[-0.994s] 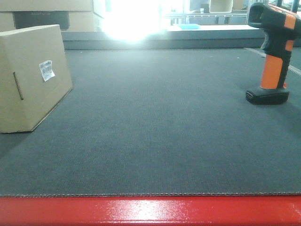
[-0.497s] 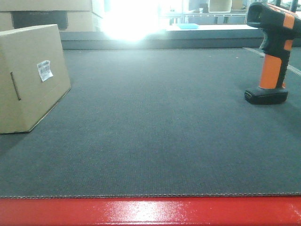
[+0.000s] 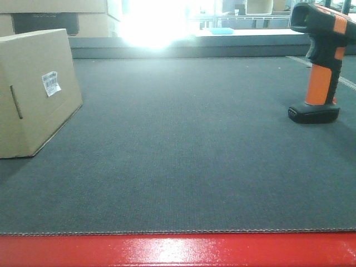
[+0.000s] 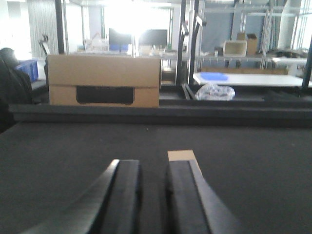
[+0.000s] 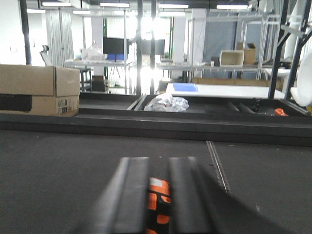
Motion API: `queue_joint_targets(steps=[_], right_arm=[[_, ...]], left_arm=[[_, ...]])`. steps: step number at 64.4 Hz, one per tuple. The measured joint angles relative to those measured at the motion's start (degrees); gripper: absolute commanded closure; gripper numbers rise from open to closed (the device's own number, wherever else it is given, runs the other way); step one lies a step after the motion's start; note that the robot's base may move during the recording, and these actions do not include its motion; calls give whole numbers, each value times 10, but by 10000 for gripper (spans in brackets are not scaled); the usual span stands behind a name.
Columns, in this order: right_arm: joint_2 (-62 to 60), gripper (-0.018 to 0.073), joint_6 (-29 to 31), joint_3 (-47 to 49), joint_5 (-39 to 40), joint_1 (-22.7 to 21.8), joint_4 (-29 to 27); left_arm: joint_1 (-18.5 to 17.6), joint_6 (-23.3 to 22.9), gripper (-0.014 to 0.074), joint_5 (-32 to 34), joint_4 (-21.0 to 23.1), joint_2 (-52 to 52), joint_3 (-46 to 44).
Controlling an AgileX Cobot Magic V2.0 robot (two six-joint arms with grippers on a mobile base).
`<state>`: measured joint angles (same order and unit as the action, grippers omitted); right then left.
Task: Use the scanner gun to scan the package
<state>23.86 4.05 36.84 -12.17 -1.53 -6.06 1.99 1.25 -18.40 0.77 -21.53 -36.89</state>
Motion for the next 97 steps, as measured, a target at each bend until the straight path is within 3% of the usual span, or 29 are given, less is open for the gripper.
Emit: queue_joint_targets(steps=[6,15,26,56,65,77,97], right_arm=[[67,-1,0,26,-1,0,0],[136,-10,0,32,-3,0,0],[189,-10,0,32,-5,0,0],[212,-10,0,32,-5,11,0],[212,-10,0,32,-5,16,0],[212,-10,0,32,-5,16,0],[212,-10,0,32,-8,16,0]], left_arm=[[0,0,132,-21,0,-66,-33],[-11,0,-12,-32,0,-134,-55],[-38,0,-5,-72,1,-202,-96],[-43,1,-5,-404,2,-495,-431],[-60,1,-5,-488,1,-592,-534],[-99,-4,-5,-514,-1,-691,-621],[-100,-29,-5,-516,-30,-791,-645]])
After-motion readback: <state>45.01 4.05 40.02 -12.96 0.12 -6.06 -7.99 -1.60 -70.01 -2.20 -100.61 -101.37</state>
